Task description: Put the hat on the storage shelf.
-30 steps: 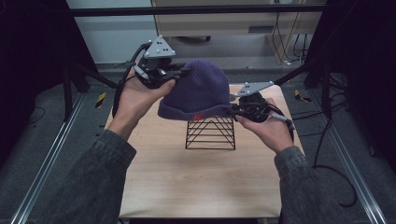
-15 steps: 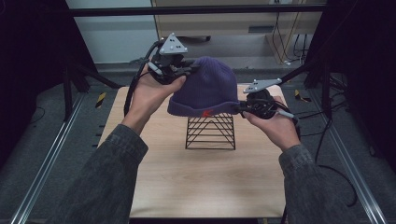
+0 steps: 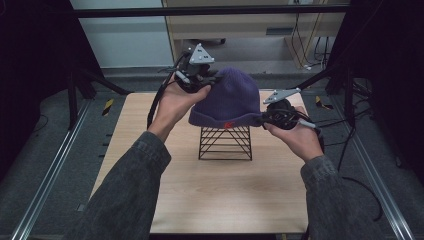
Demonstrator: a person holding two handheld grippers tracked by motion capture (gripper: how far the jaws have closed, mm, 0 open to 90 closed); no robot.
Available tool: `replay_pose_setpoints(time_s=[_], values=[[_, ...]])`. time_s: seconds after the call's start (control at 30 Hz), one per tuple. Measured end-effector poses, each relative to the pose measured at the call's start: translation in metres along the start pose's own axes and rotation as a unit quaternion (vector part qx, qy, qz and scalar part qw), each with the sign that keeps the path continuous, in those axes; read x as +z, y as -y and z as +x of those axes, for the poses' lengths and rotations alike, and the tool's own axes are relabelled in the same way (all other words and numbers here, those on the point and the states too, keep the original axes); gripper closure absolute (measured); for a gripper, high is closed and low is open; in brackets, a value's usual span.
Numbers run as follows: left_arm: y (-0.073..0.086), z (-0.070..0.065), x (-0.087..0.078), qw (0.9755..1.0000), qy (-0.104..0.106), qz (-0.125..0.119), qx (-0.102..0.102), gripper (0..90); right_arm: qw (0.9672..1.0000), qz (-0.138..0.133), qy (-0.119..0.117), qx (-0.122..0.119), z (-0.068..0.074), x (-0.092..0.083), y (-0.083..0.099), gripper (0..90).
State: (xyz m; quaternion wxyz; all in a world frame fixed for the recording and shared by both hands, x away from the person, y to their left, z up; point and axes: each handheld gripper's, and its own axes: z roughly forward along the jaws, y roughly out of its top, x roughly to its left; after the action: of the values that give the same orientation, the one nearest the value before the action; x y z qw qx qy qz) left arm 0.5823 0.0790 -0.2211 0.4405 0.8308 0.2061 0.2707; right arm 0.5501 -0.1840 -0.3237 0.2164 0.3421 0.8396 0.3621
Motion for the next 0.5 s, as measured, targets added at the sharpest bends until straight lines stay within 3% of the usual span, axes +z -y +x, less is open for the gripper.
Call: replay_pose_setpoints(time_s=[0.5], values=[[0.022, -0.004, 0.014, 0.9999, 0.003, 0.011, -0.007, 78.8, 0.9996, 0.028, -0.001, -0.008, 0.007, 0.015, 0.015, 73.4]])
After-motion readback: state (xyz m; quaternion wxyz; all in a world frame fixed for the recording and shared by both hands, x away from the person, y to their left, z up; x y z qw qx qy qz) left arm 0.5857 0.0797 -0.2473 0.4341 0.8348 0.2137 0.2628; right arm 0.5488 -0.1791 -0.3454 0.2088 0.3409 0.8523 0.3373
